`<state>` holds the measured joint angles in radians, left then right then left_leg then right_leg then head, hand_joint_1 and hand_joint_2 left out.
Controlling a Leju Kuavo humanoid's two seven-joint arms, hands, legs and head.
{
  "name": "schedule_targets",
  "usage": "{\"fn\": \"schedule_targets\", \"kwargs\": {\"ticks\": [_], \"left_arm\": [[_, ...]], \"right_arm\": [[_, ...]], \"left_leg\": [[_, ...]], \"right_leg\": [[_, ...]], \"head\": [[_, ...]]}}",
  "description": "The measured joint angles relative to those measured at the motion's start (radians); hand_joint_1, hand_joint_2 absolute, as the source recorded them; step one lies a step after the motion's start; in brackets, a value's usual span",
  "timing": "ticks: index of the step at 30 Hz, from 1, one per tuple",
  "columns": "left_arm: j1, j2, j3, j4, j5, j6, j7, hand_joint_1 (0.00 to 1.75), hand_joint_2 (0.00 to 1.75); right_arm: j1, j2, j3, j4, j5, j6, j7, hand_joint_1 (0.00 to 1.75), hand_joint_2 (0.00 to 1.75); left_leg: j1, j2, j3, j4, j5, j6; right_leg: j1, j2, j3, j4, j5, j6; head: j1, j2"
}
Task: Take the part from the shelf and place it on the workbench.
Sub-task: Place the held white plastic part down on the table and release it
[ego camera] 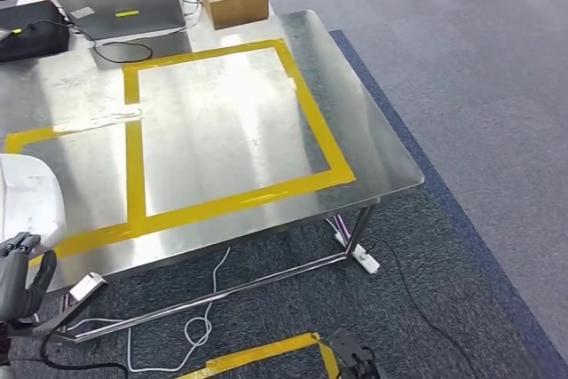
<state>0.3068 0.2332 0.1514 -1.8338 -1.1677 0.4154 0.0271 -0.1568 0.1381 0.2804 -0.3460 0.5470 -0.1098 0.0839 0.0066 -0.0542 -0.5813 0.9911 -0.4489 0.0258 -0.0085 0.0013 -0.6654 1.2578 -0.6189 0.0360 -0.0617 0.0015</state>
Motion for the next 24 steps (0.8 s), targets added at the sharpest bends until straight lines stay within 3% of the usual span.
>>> {"fn": "schedule_targets", "kwargs": {"ticks": [1, 3, 5, 7, 8, 9, 11, 12, 13, 14, 15, 16, 18, 20, 22, 23, 24], "left_arm": [[0.000, -0.001, 0.000, 0.000, 0.000, 0.000, 0.000, 1.75, 1.75], [-0.001, -0.002, 0.000, 0.000, 0.000, 0.000, 0.000, 1.75, 1.75], [-0.001, -0.002, 0.000, 0.000, 0.000, 0.000, 0.000, 1.75, 1.75], [0.003, -0.002, 0.001, -0.001, 0.000, 0.000, 0.000, 1.75, 1.75], [0.005, -0.002, 0.002, -0.001, 0.001, 0.000, 0.000, 1.75, 1.75], [0.005, -0.001, 0.002, -0.001, 0.001, 0.000, 0.000, 1.75, 1.75], [0.000, 0.000, 0.002, -0.001, 0.002, 0.000, 0.000, 1.75, 1.75], [-0.002, 0.001, 0.001, -0.001, 0.002, 0.000, 0.000, 1.75, 1.75], [-0.002, 0.000, 0.000, -0.001, 0.002, 0.000, 0.000, 1.75, 1.75], [0.000, 0.000, 0.000, -0.001, 0.002, 0.000, 0.000, 1.75, 1.75], [0.001, 0.000, 0.000, -0.001, 0.002, 0.000, 0.000, 1.75, 1.75], [0.001, 0.000, 0.000, -0.001, 0.002, 0.000, 0.000, 1.75, 1.75], [0.000, 0.001, 0.000, -0.001, 0.002, 0.000, -0.001, 1.75, 1.75], [-0.002, 0.001, 0.000, -0.002, 0.001, 0.000, -0.001, 1.75, 1.75], [0.000, 0.001, 0.000, -0.002, 0.000, 0.000, -0.002, 1.75, 1.75], [0.001, 0.001, 0.000, -0.002, -0.001, 0.000, -0.002, 1.75, 1.75], [0.001, 0.002, 0.000, -0.002, -0.001, 0.000, -0.003, 1.75, 1.75]], "right_arm": [[0.000, 0.000, 0.000, 0.000, 0.000, 0.000, 0.000, 0.00, 0.00], [-0.001, -0.001, 0.000, 0.000, 0.000, 0.000, 0.000, 0.00, 0.00], [-0.001, -0.002, 0.000, 0.000, 0.000, 0.000, 0.000, 0.00, 0.00], [-0.002, -0.002, 0.000, 0.000, 0.000, 0.000, 0.000, 0.00, 0.00], [-0.003, -0.002, 0.000, -0.001, 0.000, 0.000, 0.000, 0.00, 0.00], [-0.004, -0.002, 0.000, -0.001, 0.000, 0.000, 0.000, 0.00, 0.00], [-0.004, -0.002, 0.000, -0.001, -0.001, 0.001, -0.001, 0.00, 0.00], [-0.002, -0.002, 0.000, -0.001, -0.002, 0.001, -0.001, 0.00, 0.00], [-0.001, -0.002, -0.001, -0.001, -0.002, 0.001, -0.001, 0.00, 0.00], [0.000, -0.003, -0.001, 0.000, -0.002, 0.001, -0.001, 0.00, 0.00], [0.000, -0.003, -0.001, 0.000, -0.002, 0.001, -0.001, 0.00, 0.00], [0.000, -0.003, -0.001, 0.000, -0.002, 0.001, -0.001, 0.00, 0.00], [-0.001, -0.003, -0.001, 0.000, -0.002, 0.001, -0.001, 0.00, 0.00], [-0.002, -0.003, -0.001, 0.000, -0.002, 0.001, -0.001, 0.00, 0.00], [-0.003, -0.003, -0.001, 0.000, -0.002, 0.001, -0.002, 0.00, 0.00], [-0.004, -0.003, -0.001, -0.001, -0.002, 0.001, -0.003, 0.00, 0.00], [-0.006, -0.003, -0.001, -0.001, -0.002, 0.001, -0.004, 0.00, 0.00]], "left_leg": [[-0.001, -0.015, 0.002, 0.000, -0.001, -0.001], [-0.001, -0.043, 0.004, 0.002, -0.003, -0.005], [0.003, -0.067, -0.003, 0.004, -0.001, -0.016], [0.007, -0.088, -0.009, 0.004, 0.001, -0.030], [0.006, -0.079, -0.012, 0.011, -0.003, -0.036], [0.005, -0.056, -0.020, 0.030, -0.016, -0.041], [0.003, 0.012, -0.065, 0.128, -0.071, -0.051], [0.005, 0.033, -0.097, 0.195, -0.103, -0.056], [0.008, 0.042, -0.125, 0.252, -0.124, -0.060], [0.012, 0.046, -0.140, 0.281, -0.127, -0.064], [0.014, 0.049, -0.135, 0.270, -0.109, -0.067], [0.016, 0.056, -0.111, 0.224, -0.076, -0.068], [0.012, 0.105, -0.040, 0.086, -0.014, -0.066], [0.004, 0.142, -0.005, 0.014, 0.000, -0.053], [0.001, 0.126, -0.008, 0.012, -0.005, -0.038], [0.003, 0.113, -0.008, 0.011, -0.005, -0.032], [0.004, 0.101, -0.008, 0.010, -0.004, -0.025]], "right_leg": [[0.000, 0.009, 0.022, -0.063, 0.045, -0.005], [-0.003, 0.054, 0.081, -0.205, 0.112, -0.016], [-0.004, 0.082, 0.111, -0.263, 0.124, -0.021], [-0.003, 0.064, 0.119, -0.270, 0.124, -0.026], [-0.005, 0.051, 0.123, -0.274, 0.125, -0.031], [-0.007, 0.038, 0.127, -0.279, 0.127, -0.036], [-0.008, 0.009, 0.135, -0.285, 0.125, -0.045], [-0.007, -0.006, 0.136, -0.286, 0.123, -0.047], [-0.007, -0.021, 0.137, -0.285, 0.121, -0.047], [-0.007, -0.036, 0.139, -0.285, 0.118, -0.047], [-0.007, -0.049, 0.141, -0.284, 0.116, -0.046], [-0.007, -0.062, 0.144, -0.283, 0.112, -0.043], [-0.003, -0.086, 0.154, -0.279, 0.101, -0.034], [0.005, -0.107, 0.162, -0.278, 0.092, -0.024], [0.009, -0.130, 0.168, -0.280, 0.086, -0.016], [0.007, -0.131, 0.170, -0.278, 0.079, -0.010], [0.005, -0.115, 0.164, -0.263, 0.065, -0.005]], "head": [[0.000, 0.000], [-0.001, 0.000], [-0.001, 0.000], [0.000, 0.000], [-0.001, 0.000], [-0.005, 0.000], [-0.013, 0.000], [-0.015, 0.000], [-0.015, 0.000], [-0.015, 0.000], [-0.015, 0.000], [-0.015, 0.000], [-0.016, 0.000], [-0.016, 0.000], [-0.014, 0.000], [-0.014, 0.000], [-0.012, 0.000]]}}
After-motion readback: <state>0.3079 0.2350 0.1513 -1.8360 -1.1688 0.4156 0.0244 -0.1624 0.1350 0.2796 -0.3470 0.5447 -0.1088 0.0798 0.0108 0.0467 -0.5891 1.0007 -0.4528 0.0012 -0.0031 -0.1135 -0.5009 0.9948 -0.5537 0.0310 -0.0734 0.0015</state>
